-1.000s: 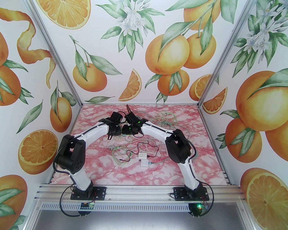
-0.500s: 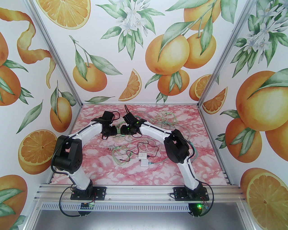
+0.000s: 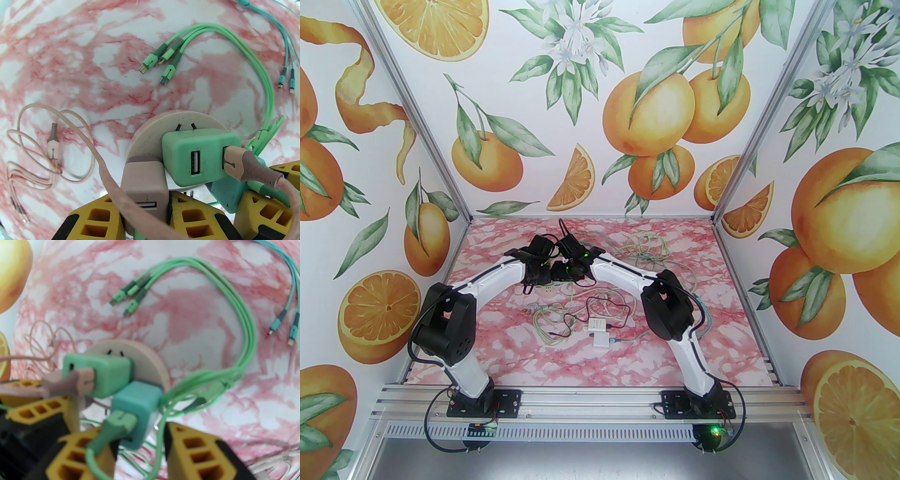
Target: Pull the plug off the socket
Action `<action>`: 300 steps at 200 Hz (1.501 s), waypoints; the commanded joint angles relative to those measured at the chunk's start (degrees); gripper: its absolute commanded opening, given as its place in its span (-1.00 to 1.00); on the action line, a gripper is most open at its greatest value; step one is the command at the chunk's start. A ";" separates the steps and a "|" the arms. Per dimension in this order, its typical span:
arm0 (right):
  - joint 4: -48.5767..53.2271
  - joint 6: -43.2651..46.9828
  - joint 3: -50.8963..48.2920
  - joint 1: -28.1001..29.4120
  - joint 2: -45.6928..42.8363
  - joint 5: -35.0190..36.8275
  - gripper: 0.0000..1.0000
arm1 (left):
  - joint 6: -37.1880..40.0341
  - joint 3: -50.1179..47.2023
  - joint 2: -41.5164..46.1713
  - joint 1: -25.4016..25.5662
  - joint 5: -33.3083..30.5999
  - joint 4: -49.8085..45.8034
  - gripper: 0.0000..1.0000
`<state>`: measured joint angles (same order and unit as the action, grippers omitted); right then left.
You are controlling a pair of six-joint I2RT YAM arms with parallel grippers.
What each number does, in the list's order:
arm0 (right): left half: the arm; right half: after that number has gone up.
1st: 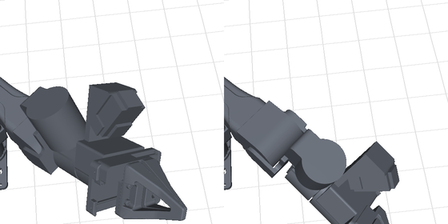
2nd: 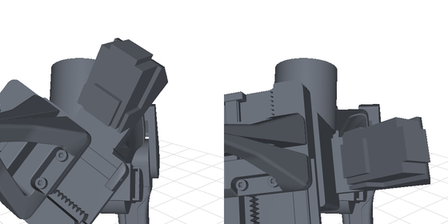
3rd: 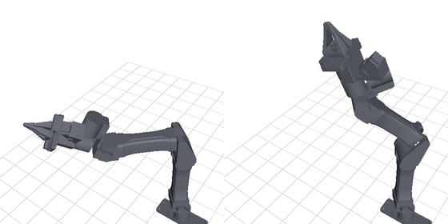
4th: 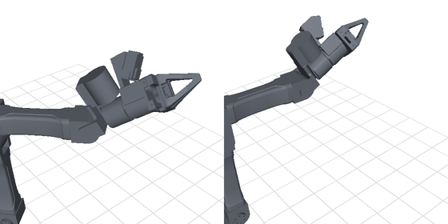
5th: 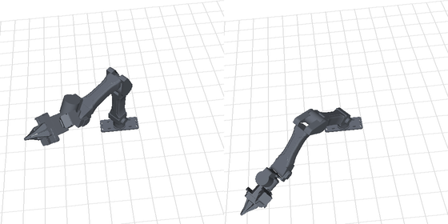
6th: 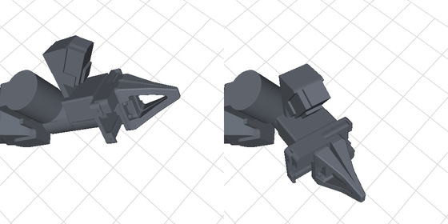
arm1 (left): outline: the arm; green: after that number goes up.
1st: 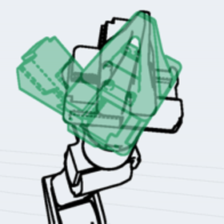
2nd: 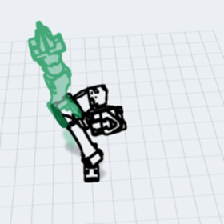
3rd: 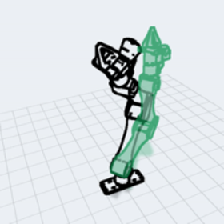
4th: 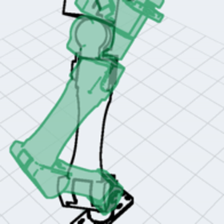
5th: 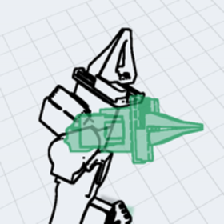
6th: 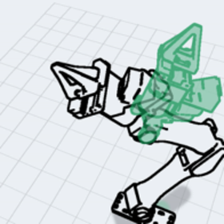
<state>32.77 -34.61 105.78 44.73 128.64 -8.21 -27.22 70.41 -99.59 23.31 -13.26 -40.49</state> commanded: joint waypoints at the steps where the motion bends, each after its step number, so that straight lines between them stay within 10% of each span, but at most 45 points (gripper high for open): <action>1: 5.36 0.75 -3.51 1.84 7.62 -0.76 -0.22 | 1.15 1.56 1.58 0.70 11.67 -1.77 -0.74; 113: 5.65 1.37 -3.65 1.70 7.55 -0.82 -0.27 | -1.42 -0.45 4.89 -7.78 23.17 0.08 -0.74; 200: 5.46 1.35 -3.99 1.84 7.70 -1.81 -0.30 | 0.36 3.24 0.54 3.48 7.10 -5.32 -0.79; 300: 5.37 1.69 -4.19 1.83 7.85 -1.85 -0.31 | -2.13 1.17 4.80 -6.71 21.28 -2.26 -0.77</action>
<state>30.04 -34.41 105.58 45.10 129.34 -10.57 -29.85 70.94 -99.26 15.81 -0.73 -43.66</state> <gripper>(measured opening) 0.349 0.283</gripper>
